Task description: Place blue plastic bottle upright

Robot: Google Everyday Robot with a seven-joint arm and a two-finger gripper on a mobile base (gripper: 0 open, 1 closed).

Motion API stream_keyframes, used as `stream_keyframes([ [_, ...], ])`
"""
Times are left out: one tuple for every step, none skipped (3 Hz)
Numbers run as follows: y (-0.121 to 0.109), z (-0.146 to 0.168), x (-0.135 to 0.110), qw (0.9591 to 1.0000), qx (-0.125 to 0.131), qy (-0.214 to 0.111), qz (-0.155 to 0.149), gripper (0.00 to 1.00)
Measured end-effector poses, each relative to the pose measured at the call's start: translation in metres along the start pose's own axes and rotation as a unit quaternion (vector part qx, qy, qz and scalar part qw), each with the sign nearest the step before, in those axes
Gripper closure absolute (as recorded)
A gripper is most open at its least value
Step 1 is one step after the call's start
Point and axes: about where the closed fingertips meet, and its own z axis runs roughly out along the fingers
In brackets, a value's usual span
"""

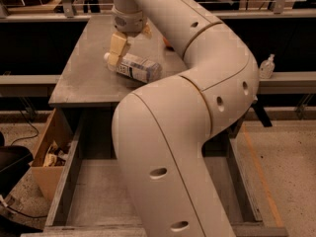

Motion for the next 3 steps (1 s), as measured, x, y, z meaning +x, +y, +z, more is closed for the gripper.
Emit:
stream_keyframes([
  [0.005,0.01,0.009,0.9998,-0.014,0.015,0.002,0.0],
  [0.007,0.018,0.019,0.9993,-0.024,0.027,0.008,0.0],
  [0.01,0.024,0.026,0.9985,-0.036,0.034,0.024,0.0],
])
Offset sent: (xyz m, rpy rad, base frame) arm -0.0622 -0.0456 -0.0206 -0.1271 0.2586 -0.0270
